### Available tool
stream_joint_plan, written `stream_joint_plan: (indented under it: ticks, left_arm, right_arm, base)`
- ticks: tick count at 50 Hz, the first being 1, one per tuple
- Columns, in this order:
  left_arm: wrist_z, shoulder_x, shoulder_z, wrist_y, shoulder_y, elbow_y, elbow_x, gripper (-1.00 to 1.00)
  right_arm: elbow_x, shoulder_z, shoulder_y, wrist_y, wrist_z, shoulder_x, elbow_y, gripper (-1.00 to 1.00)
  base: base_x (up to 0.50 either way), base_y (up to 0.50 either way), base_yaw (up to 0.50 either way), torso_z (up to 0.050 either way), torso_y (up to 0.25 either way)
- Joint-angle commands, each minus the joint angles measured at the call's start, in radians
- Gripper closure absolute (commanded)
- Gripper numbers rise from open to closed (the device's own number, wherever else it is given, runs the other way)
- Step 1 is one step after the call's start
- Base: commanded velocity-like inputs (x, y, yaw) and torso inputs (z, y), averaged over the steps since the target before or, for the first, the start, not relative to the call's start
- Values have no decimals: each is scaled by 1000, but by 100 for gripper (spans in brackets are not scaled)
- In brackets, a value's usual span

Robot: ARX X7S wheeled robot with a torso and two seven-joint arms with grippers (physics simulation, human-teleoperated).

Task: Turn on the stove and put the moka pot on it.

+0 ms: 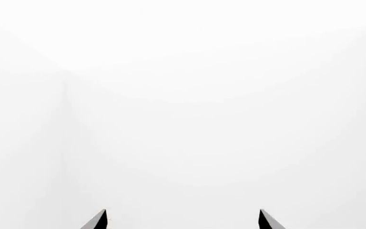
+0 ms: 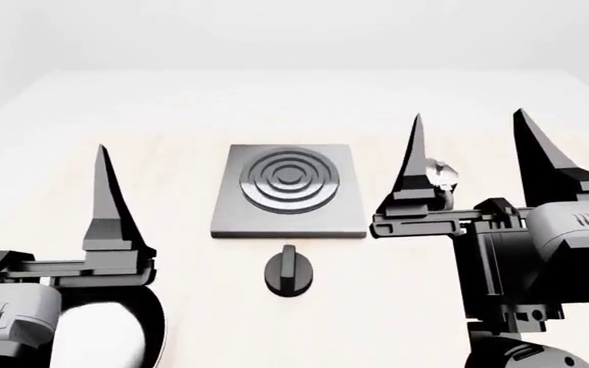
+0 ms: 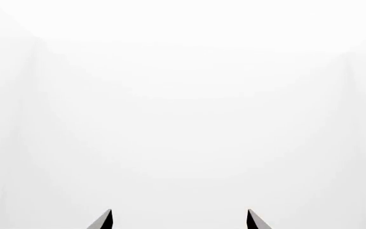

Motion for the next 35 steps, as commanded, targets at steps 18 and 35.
stream_joint_plan:
  ticks: [18,35]
  left_arm:
    - [-5,0,30,3,-11,-6,7,-100]
    - [111,120,114,-37,-105,-160,-117,-100]
  right_arm:
    - [-7,-24,-41,-83,7,17,35,-100]
    - [5,-27,-31,-75,16,23,20,-100]
  base:
    - [226,0,0,0,1]
    - [0,0,0,0,0]
